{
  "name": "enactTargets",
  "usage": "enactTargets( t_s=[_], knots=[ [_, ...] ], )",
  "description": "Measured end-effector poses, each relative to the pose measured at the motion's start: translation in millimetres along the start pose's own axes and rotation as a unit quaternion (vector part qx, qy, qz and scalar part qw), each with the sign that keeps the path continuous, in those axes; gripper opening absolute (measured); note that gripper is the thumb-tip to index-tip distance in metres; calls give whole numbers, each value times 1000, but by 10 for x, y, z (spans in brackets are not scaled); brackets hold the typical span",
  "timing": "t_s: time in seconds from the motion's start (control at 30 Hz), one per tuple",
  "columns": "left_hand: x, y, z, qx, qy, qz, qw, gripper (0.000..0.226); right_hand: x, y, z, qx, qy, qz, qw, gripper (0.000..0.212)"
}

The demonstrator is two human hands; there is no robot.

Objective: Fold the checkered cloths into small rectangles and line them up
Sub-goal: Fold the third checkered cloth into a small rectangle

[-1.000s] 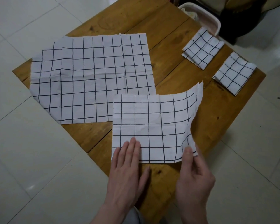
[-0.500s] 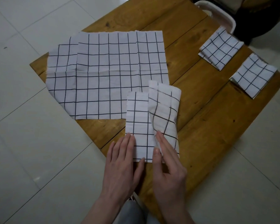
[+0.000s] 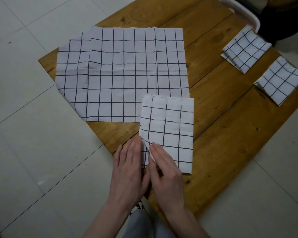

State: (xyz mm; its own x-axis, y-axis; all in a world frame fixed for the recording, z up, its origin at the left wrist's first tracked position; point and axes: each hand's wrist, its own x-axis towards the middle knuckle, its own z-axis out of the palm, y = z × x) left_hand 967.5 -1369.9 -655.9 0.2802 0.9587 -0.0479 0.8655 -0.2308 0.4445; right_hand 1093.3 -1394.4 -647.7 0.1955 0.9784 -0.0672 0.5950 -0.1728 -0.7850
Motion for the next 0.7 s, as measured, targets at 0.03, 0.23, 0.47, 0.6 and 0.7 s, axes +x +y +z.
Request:
enactTargets(
  t_s=[0.03,0.23,0.47,0.6,0.7],
  knots=[
    [-5,4,-2,-11,4,-6,1000,76,4,3,11,0,-8,8,1000,43],
    [-20,22,-30,-36,17,-9,999,75,17,-6,-33,-6,-56,3,998,56],
    [-105,38,-15,6,-3,48,999,73,220,212,-380,-41,-42,-46,997,50],
    [-233,101,65,60,-52,139,987,62,471,596,-703,-158,-36,-139,977,36],
    [-297,95,140,110,-88,176,974,59,570,820,-880,-235,-82,-186,950,38]
  ],
)
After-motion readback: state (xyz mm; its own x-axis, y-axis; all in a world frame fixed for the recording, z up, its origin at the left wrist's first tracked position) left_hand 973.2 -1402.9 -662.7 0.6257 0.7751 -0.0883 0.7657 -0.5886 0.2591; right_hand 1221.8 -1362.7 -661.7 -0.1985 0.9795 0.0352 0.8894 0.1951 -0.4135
